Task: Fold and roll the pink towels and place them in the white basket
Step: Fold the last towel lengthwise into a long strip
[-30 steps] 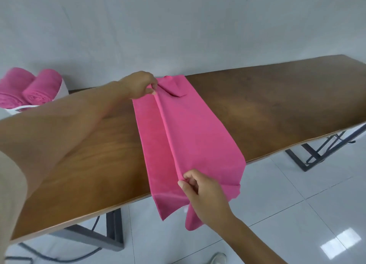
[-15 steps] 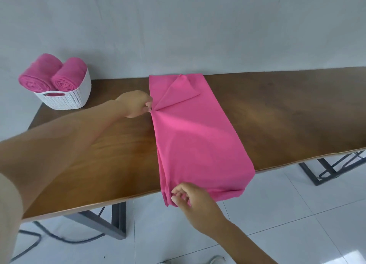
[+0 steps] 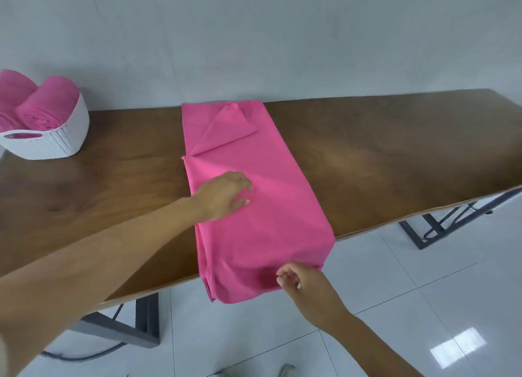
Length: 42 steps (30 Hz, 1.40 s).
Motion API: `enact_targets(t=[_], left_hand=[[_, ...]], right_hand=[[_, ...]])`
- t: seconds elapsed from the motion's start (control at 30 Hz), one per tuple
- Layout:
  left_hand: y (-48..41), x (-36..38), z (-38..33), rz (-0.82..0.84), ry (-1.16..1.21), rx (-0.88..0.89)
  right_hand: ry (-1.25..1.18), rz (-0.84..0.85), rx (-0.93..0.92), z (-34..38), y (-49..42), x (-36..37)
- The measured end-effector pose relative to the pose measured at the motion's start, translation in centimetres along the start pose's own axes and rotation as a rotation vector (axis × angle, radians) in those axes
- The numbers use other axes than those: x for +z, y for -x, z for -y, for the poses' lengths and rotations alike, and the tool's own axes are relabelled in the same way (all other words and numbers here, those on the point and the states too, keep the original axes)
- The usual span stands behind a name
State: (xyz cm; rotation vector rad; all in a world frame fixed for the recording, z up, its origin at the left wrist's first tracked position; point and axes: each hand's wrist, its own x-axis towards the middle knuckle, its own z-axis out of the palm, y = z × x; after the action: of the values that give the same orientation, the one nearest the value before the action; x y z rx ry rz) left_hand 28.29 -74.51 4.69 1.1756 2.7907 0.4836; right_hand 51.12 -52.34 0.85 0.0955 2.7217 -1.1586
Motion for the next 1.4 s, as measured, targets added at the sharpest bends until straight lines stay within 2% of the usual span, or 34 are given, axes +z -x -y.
enact_targets(t=[0.2, 0.33, 0.57, 0.73, 0.93, 1.03, 1.2, 1.33, 1.4], left_hand=[[-1.0, 6.2, -6.7, -0.109, 0.096, -0.039], [-1.0, 9.3, -9.2, -0.116, 0.051, -0.121], [-1.0, 9.9, -9.7, -0.208, 0.037, -0.186], [-1.1, 9.8, -9.9, -0.228, 0.022, -0.213], [-1.2, 9.9, -9.9, -0.233, 0.024, -0.228], [-1.1, 9.8, -10.0, -0.228, 0.021, -0.235], [-1.1, 9.8, -10.2, -0.217, 0.019, -0.244], [-1.1, 9.6, -10.3, -0.213, 0.015, -0.247], [-1.1, 9.5, -10.4, -0.205, 0.007, -0.254]], right_hand=[[0.077, -0.06, 0.181, -6.7, 0.5, -3.2], [0.171, -0.049, 0.284, -10.5, -0.6, -4.9], [-0.214, -0.095, 0.318, -12.0, -4.9, -5.1], [-0.224, -0.036, 0.355, -13.1, -6.4, -3.8], [-0.184, 0.118, 0.528, -14.7, -6.2, -2.7], [-0.366, 0.125, 0.605, -15.9, -5.3, -2.1], [-0.583, 0.091, 0.623, -17.8, -3.1, -0.5], [-0.618, 0.05, 0.599, -18.1, -2.5, 0.1], [-0.55, 0.03, 0.559, -18.5, -2.3, 0.3]])
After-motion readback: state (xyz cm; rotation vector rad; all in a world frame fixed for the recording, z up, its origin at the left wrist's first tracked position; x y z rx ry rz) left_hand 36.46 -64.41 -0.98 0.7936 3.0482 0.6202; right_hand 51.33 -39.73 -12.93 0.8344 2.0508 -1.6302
